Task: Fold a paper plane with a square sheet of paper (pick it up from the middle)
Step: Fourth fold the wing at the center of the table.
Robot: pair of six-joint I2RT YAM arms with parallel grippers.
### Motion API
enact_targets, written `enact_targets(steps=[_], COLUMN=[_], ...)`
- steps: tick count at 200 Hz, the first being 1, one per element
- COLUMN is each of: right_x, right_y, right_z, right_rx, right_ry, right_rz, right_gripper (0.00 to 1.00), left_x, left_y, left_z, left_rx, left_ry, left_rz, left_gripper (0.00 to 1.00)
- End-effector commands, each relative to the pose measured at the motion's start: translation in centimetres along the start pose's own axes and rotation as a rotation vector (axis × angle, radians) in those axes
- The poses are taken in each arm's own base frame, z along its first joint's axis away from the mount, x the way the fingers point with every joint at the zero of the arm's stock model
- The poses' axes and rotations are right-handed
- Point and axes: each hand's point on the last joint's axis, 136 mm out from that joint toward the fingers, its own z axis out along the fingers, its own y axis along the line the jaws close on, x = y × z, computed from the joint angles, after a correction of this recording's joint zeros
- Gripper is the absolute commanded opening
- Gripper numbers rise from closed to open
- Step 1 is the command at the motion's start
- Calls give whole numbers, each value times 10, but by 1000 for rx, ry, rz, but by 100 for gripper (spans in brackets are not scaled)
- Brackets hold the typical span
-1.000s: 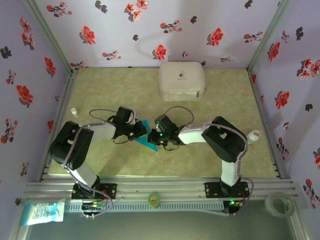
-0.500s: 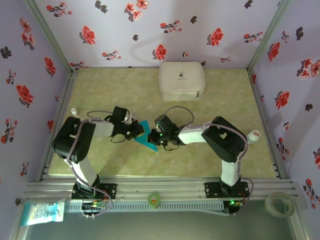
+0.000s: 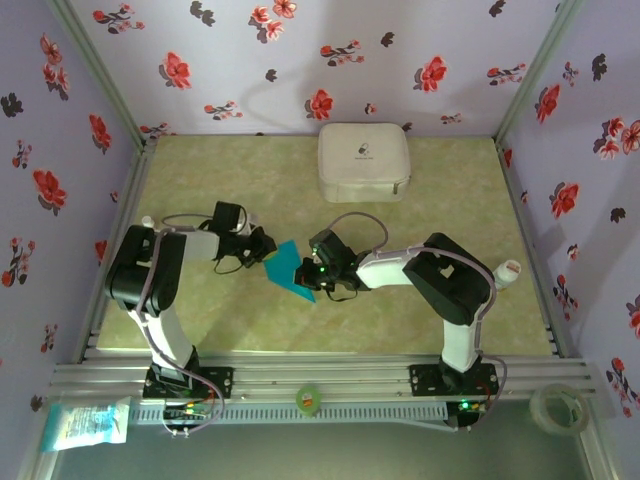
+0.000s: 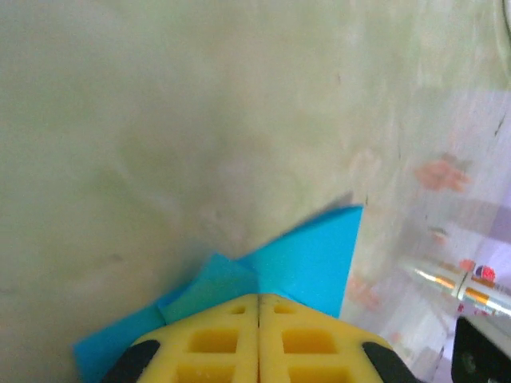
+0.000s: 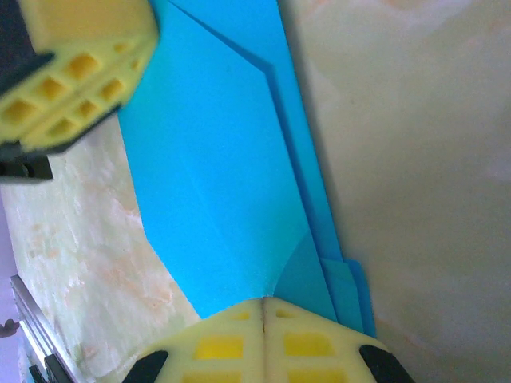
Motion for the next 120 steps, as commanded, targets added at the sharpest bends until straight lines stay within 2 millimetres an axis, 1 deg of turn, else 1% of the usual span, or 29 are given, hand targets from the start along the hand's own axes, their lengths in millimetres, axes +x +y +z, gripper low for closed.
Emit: enact_targets(steps=[1, 22, 38, 55, 81, 88, 100, 113, 120], right_x=[37, 36, 36, 35, 33, 33, 33, 32, 32], right_y=[-71, -70, -70, -68, -66, -65, -65, -63, -63], right_z=[-1, -1, 0, -1, 1, 1, 2, 3, 3], right_rx=[233, 229, 226, 222, 216, 215, 213, 208, 207], right_ry=[108, 105, 105, 100, 100, 100, 102, 103, 102], right_rz=[66, 66, 66, 67, 66, 68, 69, 70, 70], right_gripper=[0, 0, 0, 0, 0, 0, 0, 0, 0], left_x=[-23, -30, -35, -39, -41, -40, -33, -21, -12], left_y=[30, 31, 26, 7, -26, -34, -44, -50, -50], left_z=[-3, -7, -10, -20, -45, -52, -57, -57, -54], left_rx=[-116, -128, -124, -82, -21, -9, 4, 16, 17], left_ry=[-62, -71, -75, -97, -140, -149, -153, -142, -125], left_rz=[-16, -16, -12, 6, 49, 62, 82, 95, 103], left_gripper=[7, 7, 7, 8, 12, 13, 14, 14, 14])
